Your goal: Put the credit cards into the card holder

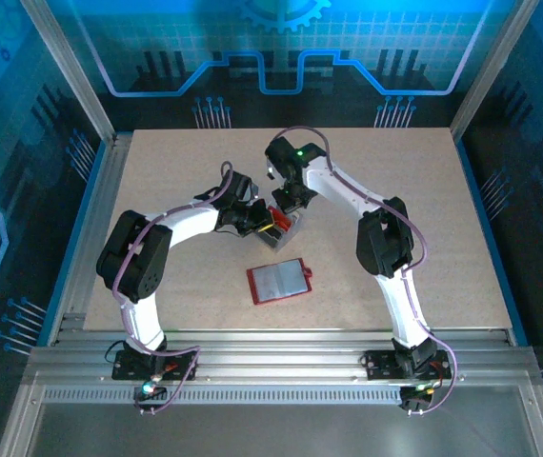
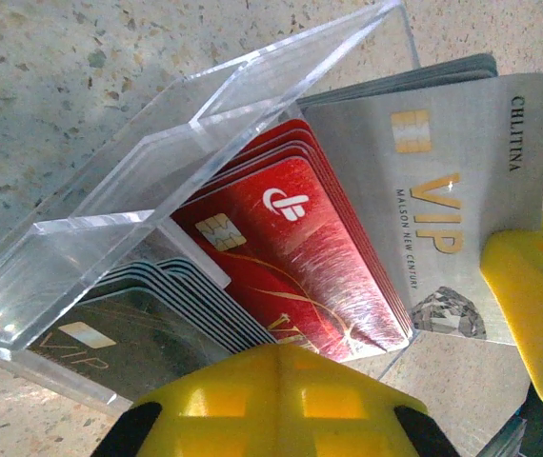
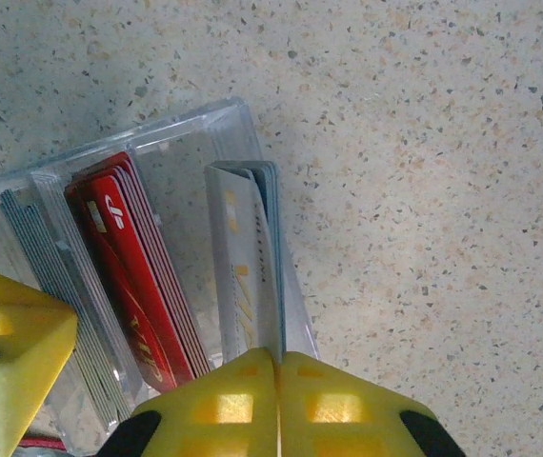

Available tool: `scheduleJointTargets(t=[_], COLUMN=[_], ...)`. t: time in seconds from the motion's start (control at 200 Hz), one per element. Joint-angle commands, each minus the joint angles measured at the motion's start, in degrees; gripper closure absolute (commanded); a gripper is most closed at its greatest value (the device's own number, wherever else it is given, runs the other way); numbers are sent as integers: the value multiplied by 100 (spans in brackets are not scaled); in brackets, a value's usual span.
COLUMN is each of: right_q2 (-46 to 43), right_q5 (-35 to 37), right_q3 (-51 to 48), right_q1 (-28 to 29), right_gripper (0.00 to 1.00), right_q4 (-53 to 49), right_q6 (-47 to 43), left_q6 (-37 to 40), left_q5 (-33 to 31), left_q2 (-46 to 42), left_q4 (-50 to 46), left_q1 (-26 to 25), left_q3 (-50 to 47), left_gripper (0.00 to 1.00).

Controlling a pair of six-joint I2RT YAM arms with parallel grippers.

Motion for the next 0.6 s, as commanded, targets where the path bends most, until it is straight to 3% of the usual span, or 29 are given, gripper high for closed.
scheduleJointTargets(t=[0.0, 0.595], right_q2=[100, 318], right_q5=[259, 739], right_q3=[141, 207], right_q1=[-58, 11], right_gripper=[90, 80], right_q4=[-509, -502], right_q6=[80, -15], left_q6=[168, 174], left_q5=[-166, -158], left_q2=[117, 135], left_q4=[-482, -500], left_q1=[42, 49], left_q3=[-225, -199], left_gripper=[100, 100])
